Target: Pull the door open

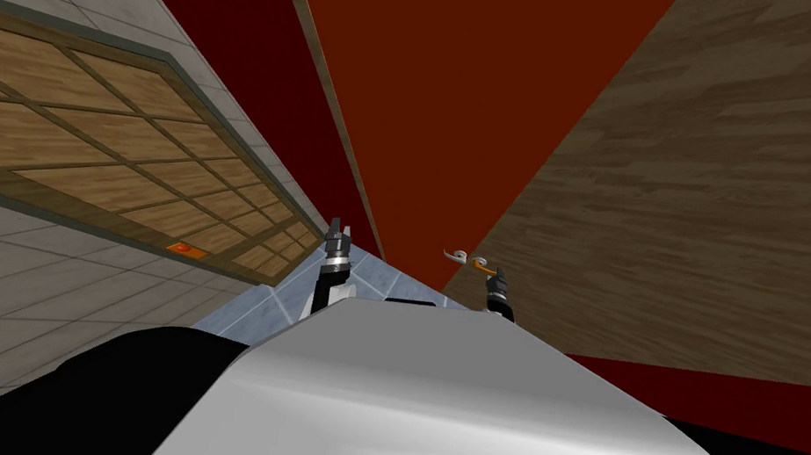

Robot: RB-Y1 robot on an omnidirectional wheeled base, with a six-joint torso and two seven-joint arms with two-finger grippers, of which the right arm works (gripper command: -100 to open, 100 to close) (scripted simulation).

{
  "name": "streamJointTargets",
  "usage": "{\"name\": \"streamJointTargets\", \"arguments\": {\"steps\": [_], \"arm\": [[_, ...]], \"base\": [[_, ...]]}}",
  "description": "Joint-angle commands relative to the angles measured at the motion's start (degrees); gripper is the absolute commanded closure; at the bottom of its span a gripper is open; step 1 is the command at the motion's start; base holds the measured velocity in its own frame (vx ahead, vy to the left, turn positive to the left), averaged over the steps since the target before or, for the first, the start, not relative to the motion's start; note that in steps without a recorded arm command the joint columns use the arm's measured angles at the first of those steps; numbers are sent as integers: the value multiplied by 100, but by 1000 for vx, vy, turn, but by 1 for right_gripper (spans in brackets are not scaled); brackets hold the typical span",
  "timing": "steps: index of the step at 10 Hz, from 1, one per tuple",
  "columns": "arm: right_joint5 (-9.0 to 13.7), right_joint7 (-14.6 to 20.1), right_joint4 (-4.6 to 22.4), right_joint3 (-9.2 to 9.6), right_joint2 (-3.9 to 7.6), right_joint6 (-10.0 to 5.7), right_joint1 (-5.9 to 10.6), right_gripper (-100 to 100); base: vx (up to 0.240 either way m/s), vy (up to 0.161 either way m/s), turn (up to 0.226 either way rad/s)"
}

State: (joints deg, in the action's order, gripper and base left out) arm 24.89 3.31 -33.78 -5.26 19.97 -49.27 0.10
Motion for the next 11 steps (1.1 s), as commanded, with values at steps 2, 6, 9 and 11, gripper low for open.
{"name": "streamJointTargets", "arguments": {"steps": [2, 6, 9, 11], "arm": [[4, -6, -1, -8, 3, -4, -20, 100], [4, -6, -1, -8, 3, -4, -20, 100], [-54, 118, -5, 85, 97, -34, -135, 100], [-152, 233, -63, 243, 115, -70, -145, 100]], "base": [[-26, -6, -20], [-14, 0, 5], [-178, 2, 43], [-198, 15, 94]]}}
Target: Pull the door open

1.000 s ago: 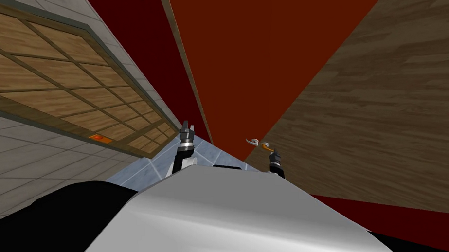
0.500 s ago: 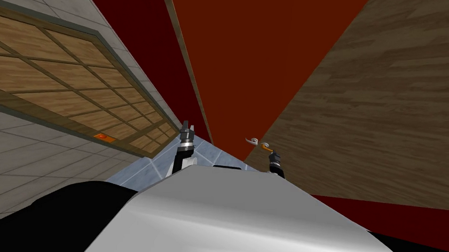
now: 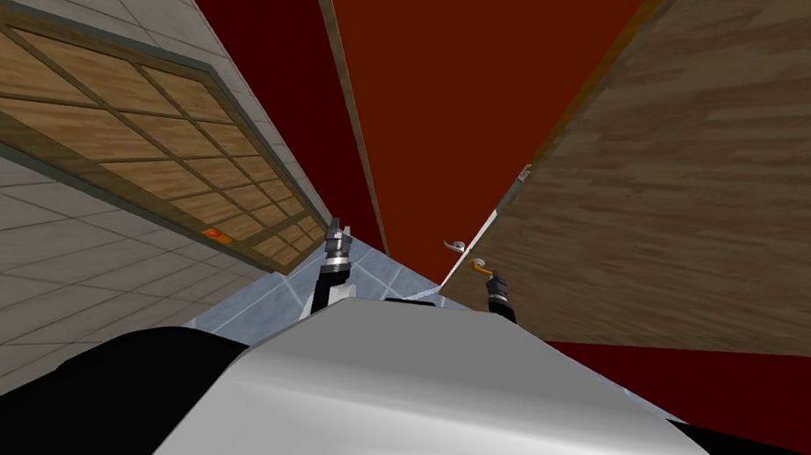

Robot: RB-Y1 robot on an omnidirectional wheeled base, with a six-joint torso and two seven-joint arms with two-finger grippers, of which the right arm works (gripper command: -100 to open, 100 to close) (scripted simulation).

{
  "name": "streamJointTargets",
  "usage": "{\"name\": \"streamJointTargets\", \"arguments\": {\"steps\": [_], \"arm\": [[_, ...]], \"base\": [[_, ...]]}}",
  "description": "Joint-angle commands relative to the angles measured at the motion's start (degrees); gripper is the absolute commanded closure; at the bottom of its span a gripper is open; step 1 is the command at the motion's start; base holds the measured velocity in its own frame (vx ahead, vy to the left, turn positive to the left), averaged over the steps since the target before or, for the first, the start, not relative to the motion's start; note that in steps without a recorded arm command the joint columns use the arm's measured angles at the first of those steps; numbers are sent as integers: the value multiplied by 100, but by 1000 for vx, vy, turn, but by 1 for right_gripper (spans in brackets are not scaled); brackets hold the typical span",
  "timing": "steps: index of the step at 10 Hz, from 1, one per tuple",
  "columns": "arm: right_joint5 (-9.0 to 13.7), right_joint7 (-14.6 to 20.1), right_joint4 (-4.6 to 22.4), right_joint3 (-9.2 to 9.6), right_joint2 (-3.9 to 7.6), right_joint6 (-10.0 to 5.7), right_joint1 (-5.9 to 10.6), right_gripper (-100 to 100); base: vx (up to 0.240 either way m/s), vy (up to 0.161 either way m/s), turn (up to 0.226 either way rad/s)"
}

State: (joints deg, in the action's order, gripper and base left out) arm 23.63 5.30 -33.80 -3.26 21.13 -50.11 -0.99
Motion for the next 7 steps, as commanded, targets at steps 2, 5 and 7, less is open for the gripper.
{"name": "streamJointTargets", "arguments": {"steps": [2, 5, 7], "arm": [[-141, 151, -134, 230, -3, -25, -21, 100], [-244, 249, -155, 394, -15, -58, 2, 100], [-216, 250, -172, 343, 35, -53, -47, 100]], "base": [[-219, -20, 116], [-164, -41, 90], [-16, -4, -19]]}}
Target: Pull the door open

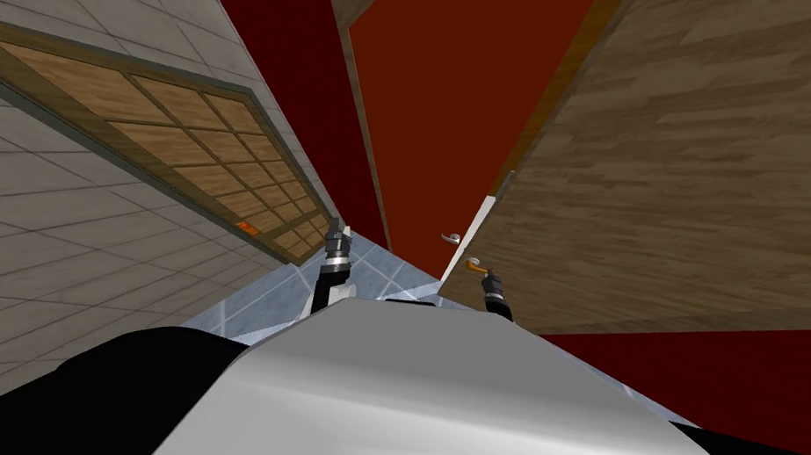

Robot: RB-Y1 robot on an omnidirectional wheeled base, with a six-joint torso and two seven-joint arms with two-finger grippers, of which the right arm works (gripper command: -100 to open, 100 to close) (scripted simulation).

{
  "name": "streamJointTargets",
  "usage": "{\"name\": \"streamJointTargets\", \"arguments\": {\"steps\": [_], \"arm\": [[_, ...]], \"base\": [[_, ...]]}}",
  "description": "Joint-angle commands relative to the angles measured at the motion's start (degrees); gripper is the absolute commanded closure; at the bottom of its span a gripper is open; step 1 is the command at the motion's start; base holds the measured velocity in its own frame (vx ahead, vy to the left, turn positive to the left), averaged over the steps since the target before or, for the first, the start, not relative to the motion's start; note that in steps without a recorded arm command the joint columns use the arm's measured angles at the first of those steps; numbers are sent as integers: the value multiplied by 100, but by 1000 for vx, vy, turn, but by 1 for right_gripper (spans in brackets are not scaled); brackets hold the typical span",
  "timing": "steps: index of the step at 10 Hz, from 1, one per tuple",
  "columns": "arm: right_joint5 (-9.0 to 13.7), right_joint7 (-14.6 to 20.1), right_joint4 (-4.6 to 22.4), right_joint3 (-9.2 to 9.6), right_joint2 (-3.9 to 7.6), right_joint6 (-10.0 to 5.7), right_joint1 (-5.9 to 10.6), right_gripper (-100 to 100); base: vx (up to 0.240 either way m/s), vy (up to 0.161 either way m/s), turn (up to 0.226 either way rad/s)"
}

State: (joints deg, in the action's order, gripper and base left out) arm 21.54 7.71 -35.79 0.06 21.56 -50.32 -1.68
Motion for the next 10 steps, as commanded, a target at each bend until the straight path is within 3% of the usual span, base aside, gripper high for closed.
{"name": "streamJointTargets", "arguments": {"steps": [1, 10], "arm": [[-50, 95, -40, 116, 46, -70, -50, 100], [-242, 462, -180, 565, 224, -341, -242, 100]], "base": [[-134, -30, 134], [-171, -22, 86]]}}
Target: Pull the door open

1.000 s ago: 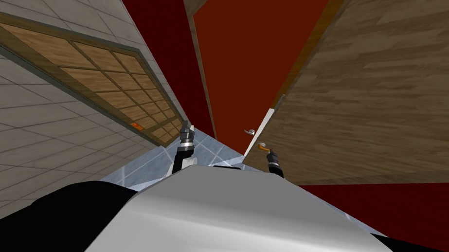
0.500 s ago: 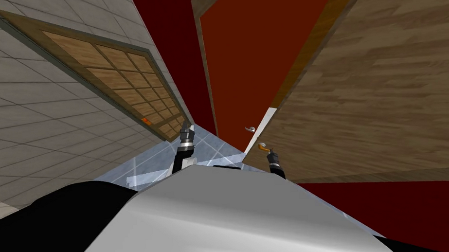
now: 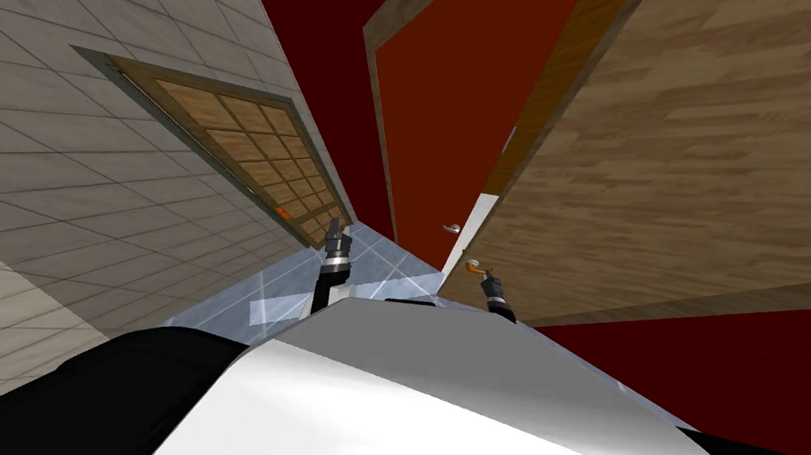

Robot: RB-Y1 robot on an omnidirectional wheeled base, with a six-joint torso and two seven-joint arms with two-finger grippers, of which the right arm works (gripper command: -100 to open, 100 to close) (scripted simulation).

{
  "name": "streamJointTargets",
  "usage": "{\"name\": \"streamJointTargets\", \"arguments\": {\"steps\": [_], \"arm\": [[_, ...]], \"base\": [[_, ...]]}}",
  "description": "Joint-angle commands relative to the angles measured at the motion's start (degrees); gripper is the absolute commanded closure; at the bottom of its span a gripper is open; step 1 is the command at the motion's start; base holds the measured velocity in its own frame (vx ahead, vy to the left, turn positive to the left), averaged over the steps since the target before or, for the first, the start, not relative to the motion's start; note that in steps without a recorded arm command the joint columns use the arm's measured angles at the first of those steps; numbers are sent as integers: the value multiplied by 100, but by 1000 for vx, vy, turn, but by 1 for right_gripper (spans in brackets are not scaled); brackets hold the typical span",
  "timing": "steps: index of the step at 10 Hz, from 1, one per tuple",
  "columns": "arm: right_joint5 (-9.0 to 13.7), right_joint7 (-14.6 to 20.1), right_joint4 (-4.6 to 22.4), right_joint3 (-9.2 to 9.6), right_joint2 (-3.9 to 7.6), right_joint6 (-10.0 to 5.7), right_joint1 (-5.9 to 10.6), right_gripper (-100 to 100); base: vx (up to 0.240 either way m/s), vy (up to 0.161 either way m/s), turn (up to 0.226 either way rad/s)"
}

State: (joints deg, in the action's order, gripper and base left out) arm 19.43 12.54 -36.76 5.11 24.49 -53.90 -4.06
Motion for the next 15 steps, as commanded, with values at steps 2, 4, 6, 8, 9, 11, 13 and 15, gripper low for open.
{"name": "streamJointTargets", "arguments": {"steps": [2, 4, 6, 8, 9, 11, 13, 15], "arm": [[-16, 11, -191, 46, 26, 53, -116, 100], [-55, 151, -221, 211, 125, -148, -282, 100], [-71, 210, -230, 280, 166, -242, -346, 100], [-105, 330, -248, 426, 252, -442, -479, 100], [-105, 330, -248, 426, 252, -442, -479, 100], [-139, 445, -265, 569, 336, -643, -610, 100], [-107, 433, -248, 507, 387, -623, -597, 100], [-113, 519, -214, 650, 455, -880, -764, 100]], "base": [[-113, -35, 51], [-191, -34, 151], [-173, -30, 91], [-99, -5, 90], [-153, -44, 131], [-109, -48, 94], [-151, -42, 103], [-204, -52, 204]]}}
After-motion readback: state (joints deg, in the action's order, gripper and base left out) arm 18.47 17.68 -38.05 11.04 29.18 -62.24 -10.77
